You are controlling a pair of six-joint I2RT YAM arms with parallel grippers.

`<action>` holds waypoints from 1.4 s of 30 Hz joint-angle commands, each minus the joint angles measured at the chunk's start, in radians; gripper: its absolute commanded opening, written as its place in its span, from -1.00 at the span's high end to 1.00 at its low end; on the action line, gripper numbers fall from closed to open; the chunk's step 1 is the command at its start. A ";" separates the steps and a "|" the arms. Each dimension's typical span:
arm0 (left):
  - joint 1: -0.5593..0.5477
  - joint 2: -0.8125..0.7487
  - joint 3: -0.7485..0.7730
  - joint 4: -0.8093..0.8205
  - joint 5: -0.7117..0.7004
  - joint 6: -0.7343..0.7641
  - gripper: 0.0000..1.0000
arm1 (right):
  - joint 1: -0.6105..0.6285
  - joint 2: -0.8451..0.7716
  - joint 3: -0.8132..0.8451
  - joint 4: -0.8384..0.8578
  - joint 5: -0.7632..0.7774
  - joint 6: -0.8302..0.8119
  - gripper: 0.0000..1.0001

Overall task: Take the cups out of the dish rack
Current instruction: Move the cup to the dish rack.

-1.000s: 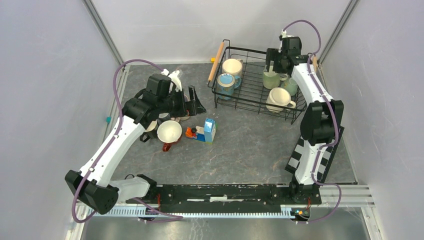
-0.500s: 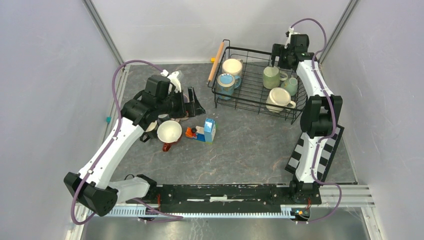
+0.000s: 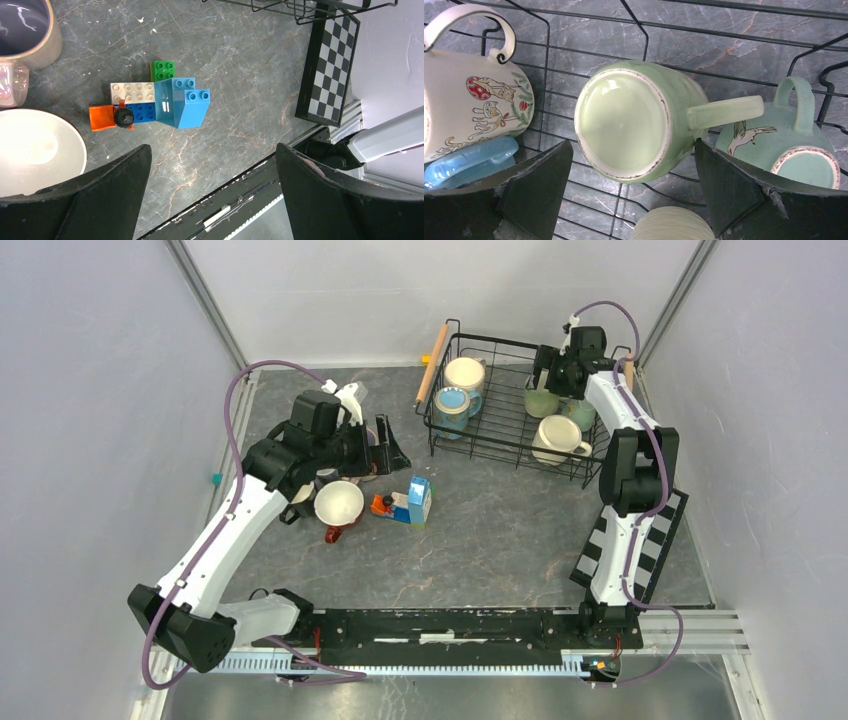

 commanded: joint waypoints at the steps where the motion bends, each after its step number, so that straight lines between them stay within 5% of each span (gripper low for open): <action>1: -0.002 -0.010 -0.002 0.032 0.017 0.057 -1.00 | 0.017 -0.004 0.012 0.066 -0.008 0.039 -0.96; 30: -0.003 0.004 -0.018 0.036 0.008 0.058 -1.00 | 0.194 -0.033 -0.067 0.191 -0.006 0.173 -0.96; 42: -0.002 -0.013 -0.037 0.036 0.006 0.061 -1.00 | 0.192 -0.132 -0.068 0.154 0.050 -0.045 -0.96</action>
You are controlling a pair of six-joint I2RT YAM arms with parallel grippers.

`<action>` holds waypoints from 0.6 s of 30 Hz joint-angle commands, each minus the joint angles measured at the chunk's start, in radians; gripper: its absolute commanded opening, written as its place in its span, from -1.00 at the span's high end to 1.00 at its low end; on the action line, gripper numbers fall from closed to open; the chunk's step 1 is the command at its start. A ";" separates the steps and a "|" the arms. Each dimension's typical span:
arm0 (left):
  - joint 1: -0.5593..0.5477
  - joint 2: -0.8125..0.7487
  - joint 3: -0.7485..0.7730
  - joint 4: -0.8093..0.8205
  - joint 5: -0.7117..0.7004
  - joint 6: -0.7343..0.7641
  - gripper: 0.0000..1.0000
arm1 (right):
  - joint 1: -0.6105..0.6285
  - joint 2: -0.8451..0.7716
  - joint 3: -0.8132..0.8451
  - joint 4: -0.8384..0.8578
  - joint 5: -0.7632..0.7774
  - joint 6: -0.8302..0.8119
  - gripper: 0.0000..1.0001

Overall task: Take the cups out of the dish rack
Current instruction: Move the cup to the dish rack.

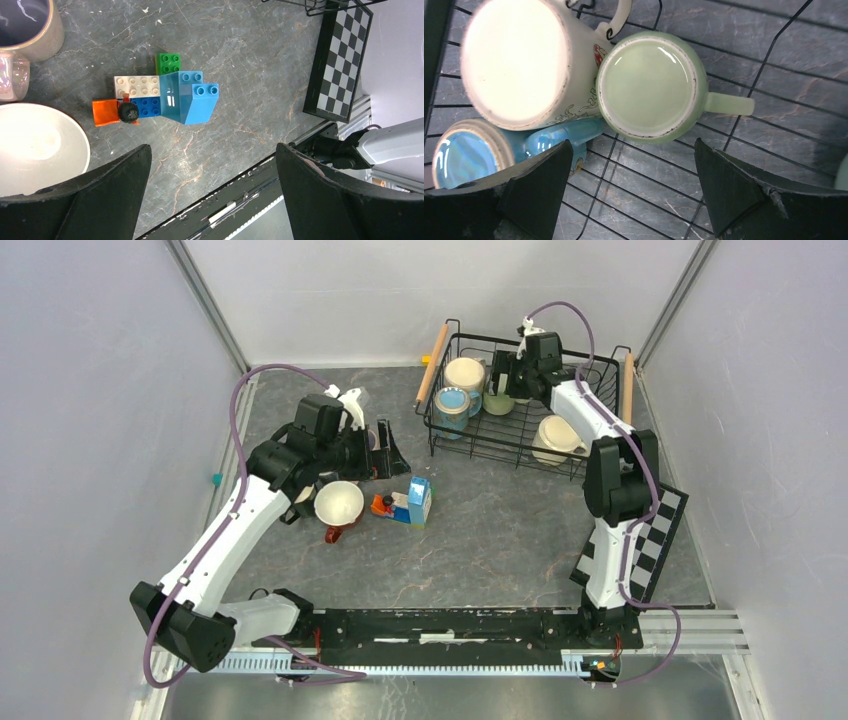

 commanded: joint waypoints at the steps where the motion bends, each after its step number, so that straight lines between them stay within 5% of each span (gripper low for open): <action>1: -0.002 -0.018 -0.005 0.033 0.006 0.047 -1.00 | -0.002 -0.082 0.048 -0.001 0.010 -0.121 -0.97; 9: -0.002 -0.023 -0.004 0.021 0.013 0.051 -1.00 | -0.066 0.015 0.147 0.043 -0.184 -0.294 -0.97; 18: -0.002 -0.022 0.010 -0.004 0.001 0.061 -1.00 | -0.116 0.140 0.253 0.055 -0.333 -0.312 -0.96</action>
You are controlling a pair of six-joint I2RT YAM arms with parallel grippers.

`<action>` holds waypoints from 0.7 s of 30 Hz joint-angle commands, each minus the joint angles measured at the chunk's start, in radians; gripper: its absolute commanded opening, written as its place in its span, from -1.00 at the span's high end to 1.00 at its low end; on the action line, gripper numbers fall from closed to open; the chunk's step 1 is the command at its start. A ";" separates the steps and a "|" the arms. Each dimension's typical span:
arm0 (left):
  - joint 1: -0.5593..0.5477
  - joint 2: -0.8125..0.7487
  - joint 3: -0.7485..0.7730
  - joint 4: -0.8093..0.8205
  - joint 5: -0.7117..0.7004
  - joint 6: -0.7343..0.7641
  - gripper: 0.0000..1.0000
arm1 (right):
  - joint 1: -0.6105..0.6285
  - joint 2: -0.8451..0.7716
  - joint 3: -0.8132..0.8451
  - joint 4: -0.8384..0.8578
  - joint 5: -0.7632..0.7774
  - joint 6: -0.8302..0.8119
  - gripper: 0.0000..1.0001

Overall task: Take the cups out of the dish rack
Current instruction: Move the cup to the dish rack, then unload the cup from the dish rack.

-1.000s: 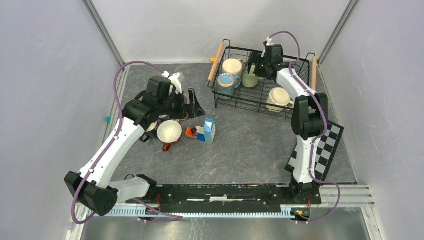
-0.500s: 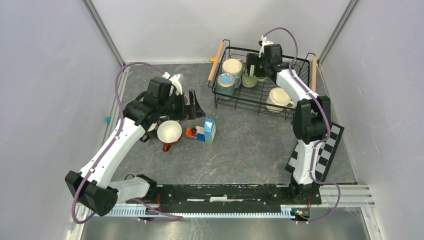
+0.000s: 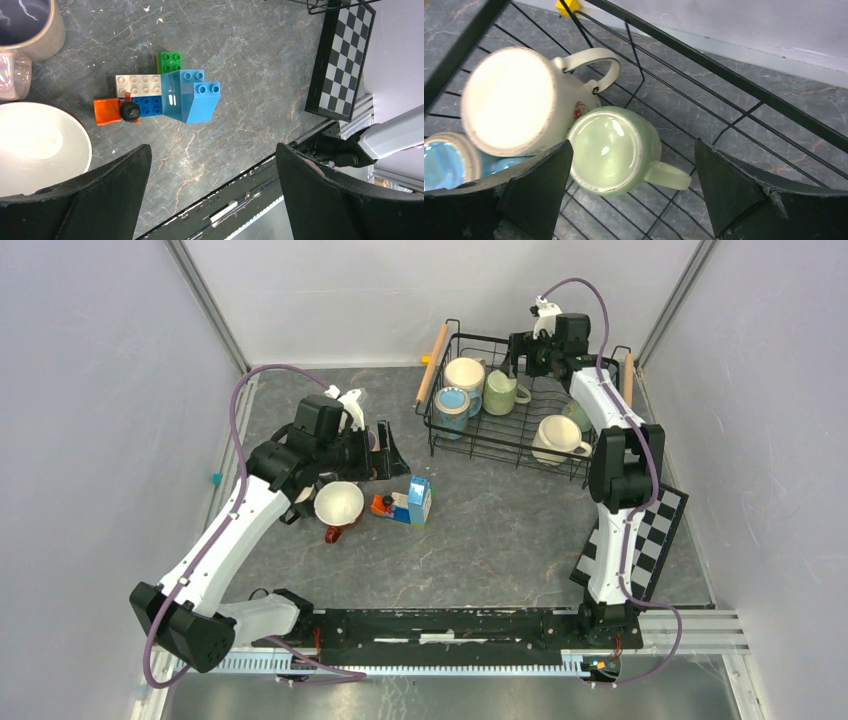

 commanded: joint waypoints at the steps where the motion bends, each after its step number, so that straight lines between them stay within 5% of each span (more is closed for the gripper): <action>1: -0.002 -0.017 0.014 -0.001 0.003 0.053 -1.00 | -0.004 0.065 0.061 0.017 -0.108 -0.022 -0.96; 21: -0.002 -0.004 0.019 0.000 0.013 0.052 -1.00 | -0.004 -0.102 -0.270 0.170 -0.162 0.066 -0.96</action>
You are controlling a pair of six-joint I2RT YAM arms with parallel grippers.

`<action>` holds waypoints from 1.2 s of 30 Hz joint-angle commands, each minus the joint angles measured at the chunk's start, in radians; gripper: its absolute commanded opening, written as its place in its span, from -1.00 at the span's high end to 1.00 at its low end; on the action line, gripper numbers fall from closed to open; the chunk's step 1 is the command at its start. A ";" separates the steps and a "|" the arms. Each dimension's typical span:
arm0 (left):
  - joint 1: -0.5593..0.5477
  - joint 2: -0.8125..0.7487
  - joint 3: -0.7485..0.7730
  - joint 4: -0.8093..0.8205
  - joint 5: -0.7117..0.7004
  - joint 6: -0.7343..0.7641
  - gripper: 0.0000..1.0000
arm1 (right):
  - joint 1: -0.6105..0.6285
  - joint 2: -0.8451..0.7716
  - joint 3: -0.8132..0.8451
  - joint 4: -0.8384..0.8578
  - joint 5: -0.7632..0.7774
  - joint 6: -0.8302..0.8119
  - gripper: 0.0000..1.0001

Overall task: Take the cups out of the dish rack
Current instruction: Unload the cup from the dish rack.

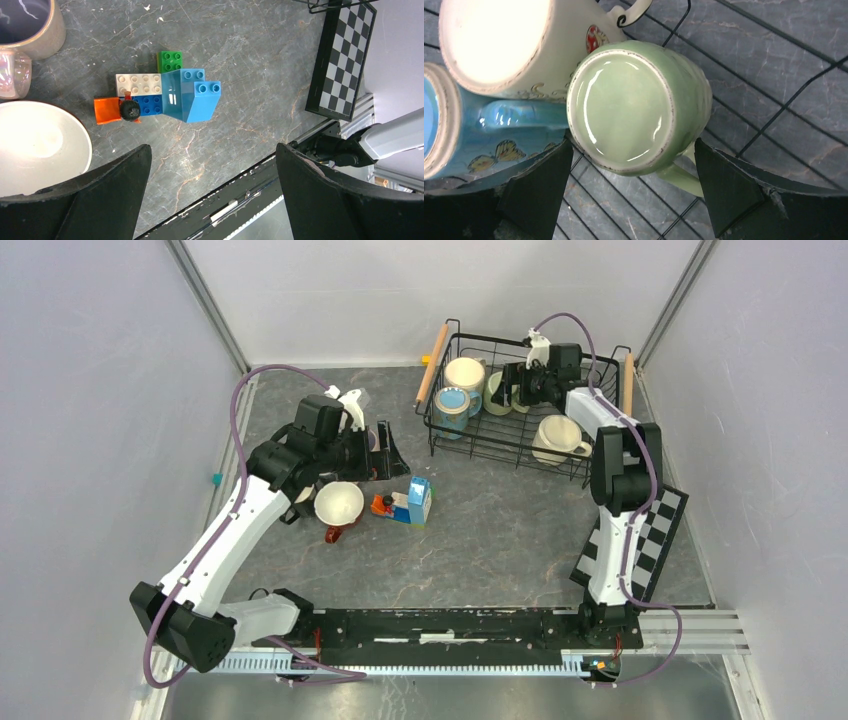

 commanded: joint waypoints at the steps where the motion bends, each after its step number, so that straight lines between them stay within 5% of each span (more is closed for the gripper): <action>1: -0.003 -0.003 0.019 0.004 0.015 0.051 -1.00 | 0.004 -0.128 -0.071 0.060 0.003 0.031 -0.96; 9: -0.003 0.006 0.018 0.012 0.022 0.048 -1.00 | 0.054 -0.184 -0.126 -0.017 0.206 -0.018 -0.96; 19: -0.002 0.001 0.012 0.016 0.024 0.045 -1.00 | 0.086 -0.069 0.056 -0.138 0.317 -0.102 -0.96; 28: -0.002 0.007 0.009 0.015 0.024 0.045 -1.00 | 0.084 -0.077 0.069 -0.153 0.347 -0.191 -0.96; 36: -0.002 0.020 0.018 0.013 0.030 0.044 -1.00 | 0.072 0.049 0.239 -0.250 0.273 -0.281 -0.96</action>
